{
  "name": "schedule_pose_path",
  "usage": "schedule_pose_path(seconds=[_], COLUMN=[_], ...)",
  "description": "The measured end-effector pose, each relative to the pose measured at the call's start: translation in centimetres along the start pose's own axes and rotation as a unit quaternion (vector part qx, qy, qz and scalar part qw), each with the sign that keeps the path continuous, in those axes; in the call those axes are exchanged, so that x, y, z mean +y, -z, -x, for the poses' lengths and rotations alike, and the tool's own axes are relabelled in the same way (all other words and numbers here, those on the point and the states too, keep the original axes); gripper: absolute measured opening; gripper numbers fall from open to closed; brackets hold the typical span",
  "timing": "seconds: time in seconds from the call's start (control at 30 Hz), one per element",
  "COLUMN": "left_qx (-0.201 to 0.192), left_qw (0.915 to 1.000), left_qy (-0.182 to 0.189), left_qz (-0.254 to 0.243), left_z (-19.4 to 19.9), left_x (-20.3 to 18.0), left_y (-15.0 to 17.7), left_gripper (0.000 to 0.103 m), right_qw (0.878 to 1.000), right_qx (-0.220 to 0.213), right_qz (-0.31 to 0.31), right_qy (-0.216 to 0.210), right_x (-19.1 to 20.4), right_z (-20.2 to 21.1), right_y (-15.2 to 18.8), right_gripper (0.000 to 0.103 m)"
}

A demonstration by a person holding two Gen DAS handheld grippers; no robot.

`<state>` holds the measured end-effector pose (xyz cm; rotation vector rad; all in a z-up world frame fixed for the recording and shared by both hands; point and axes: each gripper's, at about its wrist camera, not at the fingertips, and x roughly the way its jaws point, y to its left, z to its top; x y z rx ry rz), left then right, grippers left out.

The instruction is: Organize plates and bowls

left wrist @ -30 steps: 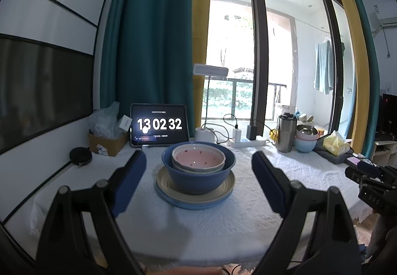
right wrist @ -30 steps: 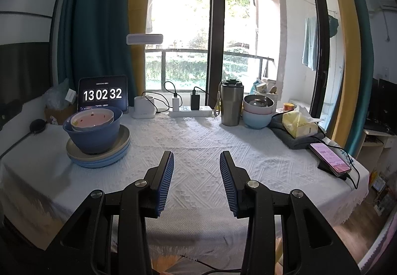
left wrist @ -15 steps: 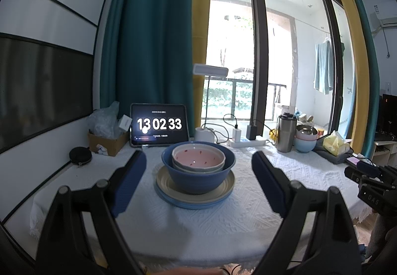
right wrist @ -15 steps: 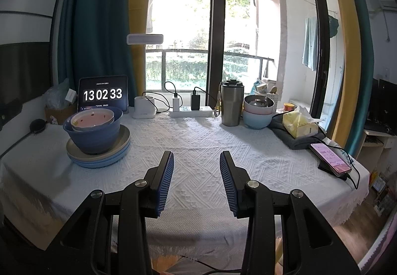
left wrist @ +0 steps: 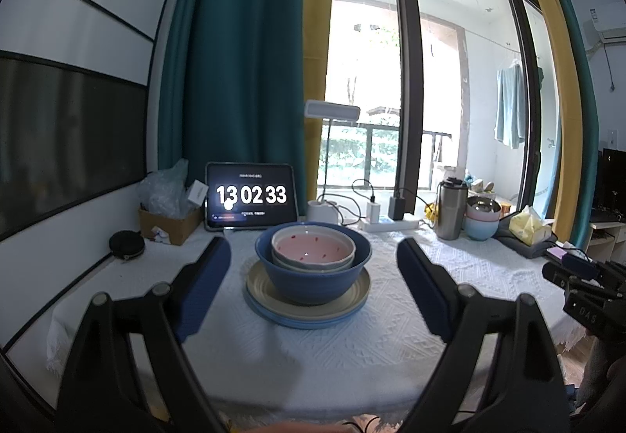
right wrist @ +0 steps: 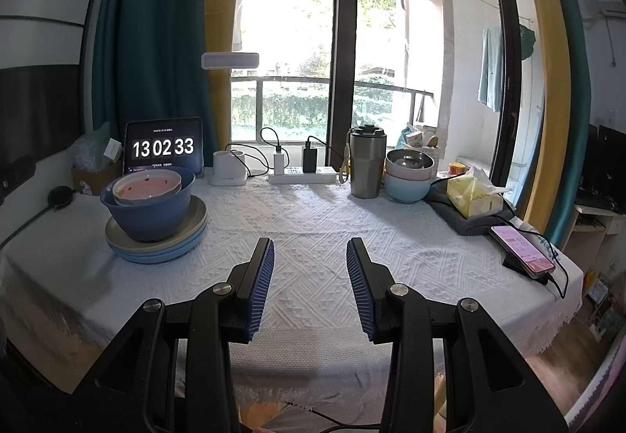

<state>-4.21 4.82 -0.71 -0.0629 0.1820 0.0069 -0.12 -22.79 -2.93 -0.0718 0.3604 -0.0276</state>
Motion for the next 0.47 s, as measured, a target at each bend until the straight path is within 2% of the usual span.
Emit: schedule_pose_path(seconds=[0.47], left_qx=[0.000], left_qw=[1.0000], left_qy=[0.006], left_qz=[0.001], left_z=[-0.21], left_x=[0.06], left_y=[0.40], left_gripper=[0.088], right_qw=[1.000], right_qx=[0.003], right_qz=[0.002], right_qy=[-0.005], right_x=[0.13], right_z=[-0.36], right_y=[0.17], right_gripper=[0.041])
